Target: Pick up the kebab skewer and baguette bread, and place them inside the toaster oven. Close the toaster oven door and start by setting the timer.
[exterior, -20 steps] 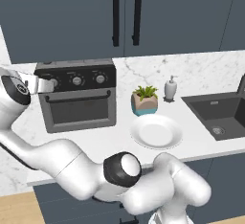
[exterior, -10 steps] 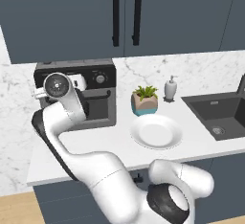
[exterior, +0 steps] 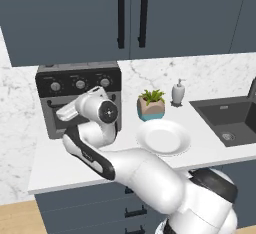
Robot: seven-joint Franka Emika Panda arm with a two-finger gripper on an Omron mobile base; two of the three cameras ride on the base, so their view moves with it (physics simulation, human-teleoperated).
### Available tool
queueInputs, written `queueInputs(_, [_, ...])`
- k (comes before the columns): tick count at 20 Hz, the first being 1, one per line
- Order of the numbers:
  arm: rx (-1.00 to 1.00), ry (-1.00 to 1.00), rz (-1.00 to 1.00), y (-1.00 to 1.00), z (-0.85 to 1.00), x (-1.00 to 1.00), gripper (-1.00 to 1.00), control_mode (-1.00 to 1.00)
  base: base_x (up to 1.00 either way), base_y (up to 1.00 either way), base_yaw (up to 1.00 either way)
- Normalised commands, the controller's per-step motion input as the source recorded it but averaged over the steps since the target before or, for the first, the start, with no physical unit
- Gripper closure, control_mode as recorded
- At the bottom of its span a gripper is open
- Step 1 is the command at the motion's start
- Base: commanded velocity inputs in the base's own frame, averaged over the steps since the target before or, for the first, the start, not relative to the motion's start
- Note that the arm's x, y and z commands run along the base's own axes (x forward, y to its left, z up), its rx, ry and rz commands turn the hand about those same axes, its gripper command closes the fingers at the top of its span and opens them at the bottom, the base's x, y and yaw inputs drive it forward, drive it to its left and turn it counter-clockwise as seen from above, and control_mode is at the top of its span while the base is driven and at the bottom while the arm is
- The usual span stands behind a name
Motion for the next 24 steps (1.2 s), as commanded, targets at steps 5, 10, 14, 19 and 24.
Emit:
queueInputs(5, [0.00,-0.17,-0.20,0.59,0.03,-0.08,-1.00,-1.00,0.00,0.00,0.00])
queueInputs(10, [0.00,-0.14,-0.36,0.70,0.11,-0.30,-1.00,-1.00,0.00,0.00,0.00])
queueInputs(14, [0.00,-0.14,-0.35,0.56,0.26,-0.28,-1.00,-1.00,0.00,0.00,0.00])
queueInputs(19, [0.00,-0.07,-0.17,0.44,0.39,-0.28,-1.00,-1.00,0.00,0.00,0.00])
queueInputs(24, [0.00,0.00,-0.08,0.44,0.49,-0.28,-1.00,-1.00,0.00,0.00,0.00])
